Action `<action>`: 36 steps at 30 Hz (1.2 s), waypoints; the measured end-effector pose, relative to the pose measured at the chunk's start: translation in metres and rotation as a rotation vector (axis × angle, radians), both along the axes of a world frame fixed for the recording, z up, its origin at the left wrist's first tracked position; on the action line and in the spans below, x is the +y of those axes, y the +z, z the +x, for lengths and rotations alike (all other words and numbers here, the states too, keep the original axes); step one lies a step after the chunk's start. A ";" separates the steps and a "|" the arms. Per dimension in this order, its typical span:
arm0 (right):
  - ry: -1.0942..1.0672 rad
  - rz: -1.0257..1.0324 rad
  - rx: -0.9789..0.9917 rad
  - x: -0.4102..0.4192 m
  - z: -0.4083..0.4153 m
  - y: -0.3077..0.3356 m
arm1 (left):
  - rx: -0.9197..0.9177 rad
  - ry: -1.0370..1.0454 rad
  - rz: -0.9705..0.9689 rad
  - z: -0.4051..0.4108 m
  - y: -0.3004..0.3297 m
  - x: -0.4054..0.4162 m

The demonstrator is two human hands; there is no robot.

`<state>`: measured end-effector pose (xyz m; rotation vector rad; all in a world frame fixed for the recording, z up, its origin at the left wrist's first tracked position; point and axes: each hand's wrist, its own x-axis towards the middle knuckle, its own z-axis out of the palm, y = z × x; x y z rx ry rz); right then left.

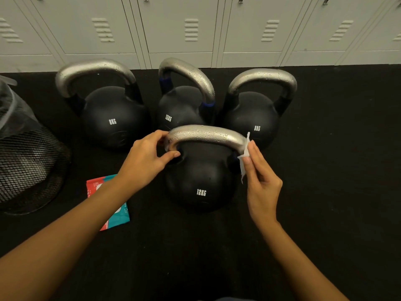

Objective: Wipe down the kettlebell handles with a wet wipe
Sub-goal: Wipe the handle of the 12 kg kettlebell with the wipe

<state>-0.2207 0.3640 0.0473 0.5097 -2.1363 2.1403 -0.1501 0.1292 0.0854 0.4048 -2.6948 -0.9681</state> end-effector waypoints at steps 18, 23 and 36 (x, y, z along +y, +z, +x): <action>0.136 0.105 0.104 -0.003 -0.027 0.031 | -0.006 -0.001 0.051 0.000 0.000 -0.001; 0.157 0.258 0.235 -0.014 -0.027 0.036 | -0.005 0.003 0.063 -0.001 0.001 0.000; 0.104 0.265 0.401 0.003 -0.025 0.000 | -0.017 -0.004 0.072 0.000 0.001 0.000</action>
